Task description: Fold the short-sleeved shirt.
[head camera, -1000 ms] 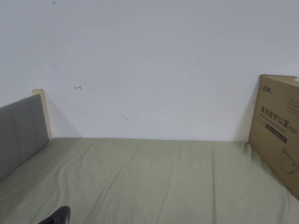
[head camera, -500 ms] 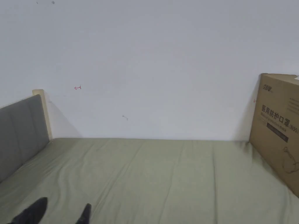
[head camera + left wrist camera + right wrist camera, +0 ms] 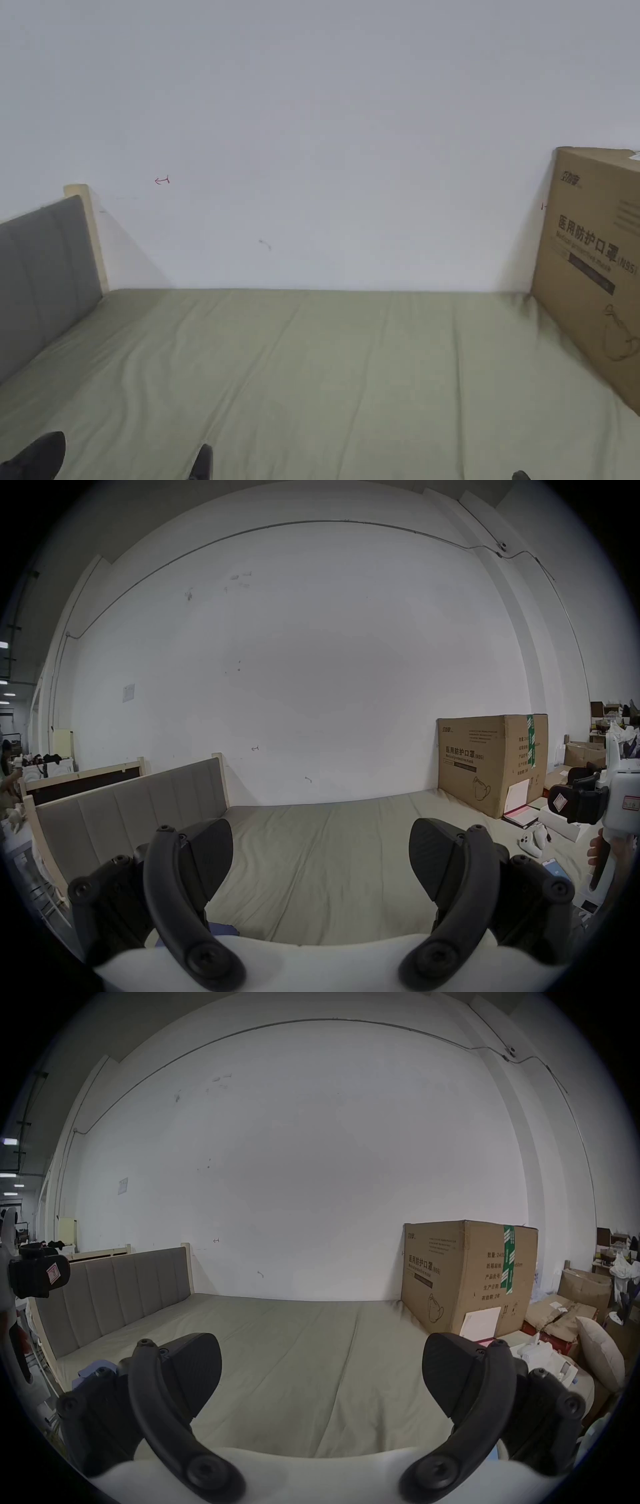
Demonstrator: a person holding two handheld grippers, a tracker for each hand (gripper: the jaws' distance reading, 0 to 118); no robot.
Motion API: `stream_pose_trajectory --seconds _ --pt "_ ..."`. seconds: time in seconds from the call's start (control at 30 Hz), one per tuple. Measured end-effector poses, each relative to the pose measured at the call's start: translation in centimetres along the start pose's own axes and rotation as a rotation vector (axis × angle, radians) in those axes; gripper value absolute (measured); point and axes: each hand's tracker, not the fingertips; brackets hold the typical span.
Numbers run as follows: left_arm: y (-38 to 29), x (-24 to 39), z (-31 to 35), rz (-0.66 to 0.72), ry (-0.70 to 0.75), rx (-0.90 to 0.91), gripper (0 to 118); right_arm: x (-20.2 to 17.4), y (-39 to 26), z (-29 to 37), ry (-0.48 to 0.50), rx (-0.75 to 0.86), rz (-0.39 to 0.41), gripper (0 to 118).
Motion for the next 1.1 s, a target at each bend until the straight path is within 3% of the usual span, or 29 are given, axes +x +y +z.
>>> stream_pose_trajectory --seconds 0.5,0.8,0.87,0.93,1.1 --pt "-0.1 0.4 -0.1 0.031 -0.03 -0.009 114 0.0 -0.2 -0.4 0.042 -0.055 -0.037 117" --pt "-0.7 0.2 -0.5 0.076 -0.089 -0.042 114 1.6 -0.5 -1.6 0.197 -0.187 -0.342 117" --pt "-0.7 0.1 -0.6 0.094 -0.096 -0.048 114 1.8 -0.3 -1.9 0.166 -0.228 -0.426 117" --pt "-0.8 -0.1 -0.7 0.109 -0.097 -0.052 114 1.9 -0.3 -2.3 0.117 -0.229 -0.458 117" --pt "-0.9 -0.5 -0.8 0.145 -0.093 -0.062 114 1.9 -0.4 -2.6 0.036 -0.24 -0.439 117"
